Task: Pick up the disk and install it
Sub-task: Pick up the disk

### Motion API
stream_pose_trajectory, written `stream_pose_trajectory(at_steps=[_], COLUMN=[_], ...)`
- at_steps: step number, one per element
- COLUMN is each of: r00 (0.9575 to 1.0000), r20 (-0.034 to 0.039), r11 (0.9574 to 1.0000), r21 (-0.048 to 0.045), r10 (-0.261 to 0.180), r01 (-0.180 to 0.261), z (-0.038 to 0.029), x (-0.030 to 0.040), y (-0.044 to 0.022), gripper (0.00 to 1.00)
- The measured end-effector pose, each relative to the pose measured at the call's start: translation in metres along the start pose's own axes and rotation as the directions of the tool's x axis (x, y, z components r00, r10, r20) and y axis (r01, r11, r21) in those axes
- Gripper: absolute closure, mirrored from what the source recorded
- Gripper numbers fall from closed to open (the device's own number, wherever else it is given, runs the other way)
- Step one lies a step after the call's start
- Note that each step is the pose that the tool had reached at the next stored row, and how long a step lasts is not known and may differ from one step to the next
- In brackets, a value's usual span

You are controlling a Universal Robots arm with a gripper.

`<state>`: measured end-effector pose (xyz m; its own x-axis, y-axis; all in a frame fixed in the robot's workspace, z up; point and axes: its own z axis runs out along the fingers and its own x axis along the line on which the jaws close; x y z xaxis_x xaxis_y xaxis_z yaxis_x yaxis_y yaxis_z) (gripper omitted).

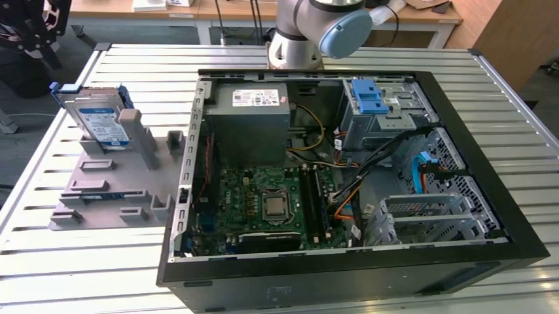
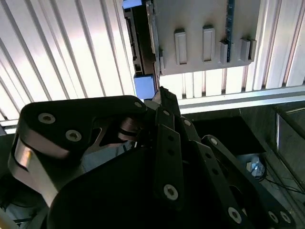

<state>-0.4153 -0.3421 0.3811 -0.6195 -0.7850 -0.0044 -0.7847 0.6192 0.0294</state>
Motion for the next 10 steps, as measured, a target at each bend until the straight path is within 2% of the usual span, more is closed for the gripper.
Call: stream_pose_trajectory(at_steps=[3,6,10], r00=[0.9988,0.9950,0.9904], r20=[-0.0014,-0.0029,-0.0040], r11=[0.9988,0.9950,0.9904], r21=[-0.0002,-0.0006,-0.0009], r10=[-0.049,-0.100,-0.138], r01=[0.049,0.100,0.138], z=[0.0002,0.0003,0.0003], x=[0.0000,0.0000,0.0000], y=[0.0000,0.0000,0.0000], gripper=[0.89,0.89,0.89])
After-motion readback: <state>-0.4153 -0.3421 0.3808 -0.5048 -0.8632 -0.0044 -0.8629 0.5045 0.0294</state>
